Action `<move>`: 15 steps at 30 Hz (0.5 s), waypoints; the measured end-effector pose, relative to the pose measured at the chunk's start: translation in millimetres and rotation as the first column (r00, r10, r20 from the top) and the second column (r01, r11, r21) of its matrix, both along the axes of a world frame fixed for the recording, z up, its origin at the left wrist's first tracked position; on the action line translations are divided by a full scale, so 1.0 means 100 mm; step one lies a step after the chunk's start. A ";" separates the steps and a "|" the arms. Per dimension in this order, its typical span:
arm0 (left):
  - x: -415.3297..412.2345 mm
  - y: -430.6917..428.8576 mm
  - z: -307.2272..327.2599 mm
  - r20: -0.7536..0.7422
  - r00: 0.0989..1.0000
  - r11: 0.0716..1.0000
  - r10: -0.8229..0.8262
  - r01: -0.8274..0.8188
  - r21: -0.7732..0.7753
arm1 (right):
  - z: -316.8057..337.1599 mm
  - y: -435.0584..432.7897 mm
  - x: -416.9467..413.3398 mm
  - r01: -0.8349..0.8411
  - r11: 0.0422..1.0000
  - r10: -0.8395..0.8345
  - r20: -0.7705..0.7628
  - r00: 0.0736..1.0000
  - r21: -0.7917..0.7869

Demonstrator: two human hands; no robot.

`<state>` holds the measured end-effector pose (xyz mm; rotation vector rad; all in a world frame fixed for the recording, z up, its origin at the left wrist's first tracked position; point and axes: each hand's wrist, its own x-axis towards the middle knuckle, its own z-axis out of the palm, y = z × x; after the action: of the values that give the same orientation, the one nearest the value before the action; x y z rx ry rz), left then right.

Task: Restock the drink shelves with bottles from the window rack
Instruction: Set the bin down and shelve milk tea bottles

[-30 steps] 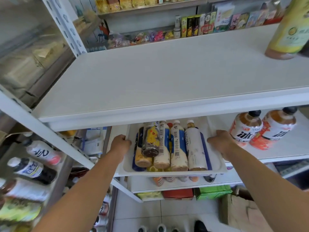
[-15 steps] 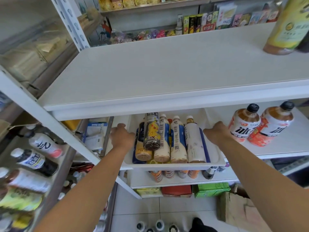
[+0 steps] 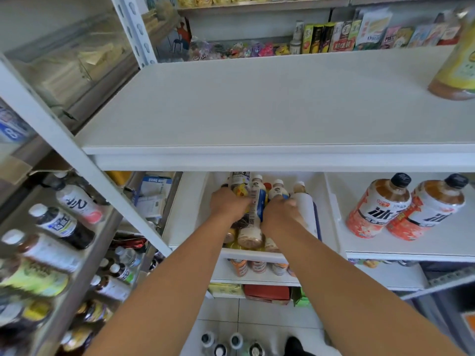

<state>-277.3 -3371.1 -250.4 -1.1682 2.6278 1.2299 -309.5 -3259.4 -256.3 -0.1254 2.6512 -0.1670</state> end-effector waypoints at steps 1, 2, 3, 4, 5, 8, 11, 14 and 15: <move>0.01 0.00 0.00 -0.022 0.999 0.999 0.035 -0.034 0.030 | -0.02 -0.02 -0.01 -0.039 0.998 0.039 -0.007 0.999 0.041; 0.04 0.01 0.03 -0.041 0.996 0.995 0.082 -0.079 0.061 | -0.04 -0.04 0.00 -0.074 0.994 0.075 -0.009 0.997 0.083; 0.08 0.02 0.05 -0.061 0.990 0.989 0.127 -0.122 0.084 | -0.07 -0.05 0.01 -0.095 0.989 0.097 -0.006 0.995 0.116; 0.11 0.03 0.07 -0.075 0.983 0.982 0.165 -0.157 0.104 | -0.08 -0.06 0.03 -0.103 0.988 0.103 0.004 0.995 0.116; 0.15 0.05 0.10 -0.086 0.976 0.975 0.198 -0.186 0.125 | -0.08 -0.06 0.05 -0.081 0.993 0.081 0.000 0.997 0.085; 0.29 0.09 0.16 -0.123 0.957 0.952 0.261 -0.234 0.198 | -0.07 -0.03 0.07 0.018 0.998 -0.020 -0.039 0.999 -0.054; 0.43 0.09 0.23 -0.160 0.928 0.919 0.336 -0.287 0.270 | -0.13 -0.06 -0.02 0.137 0.976 -0.133 0.039 0.990 -0.170; 0.58 0.09 0.26 -0.180 0.909 0.900 0.375 -0.310 0.306 | -0.01 0.01 -0.07 0.130 0.966 -0.114 0.083 0.990 -0.223; 0.64 0.09 0.25 -0.187 0.904 0.894 0.384 -0.313 0.321 | 0.06 0.06 -0.10 0.115 0.964 -0.090 0.112 0.990 -0.239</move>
<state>-213.7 -3361.6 -225.2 -1.5695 2.3350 1.8578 -319.3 -3253.4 -250.8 -0.0579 2.5284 -0.5224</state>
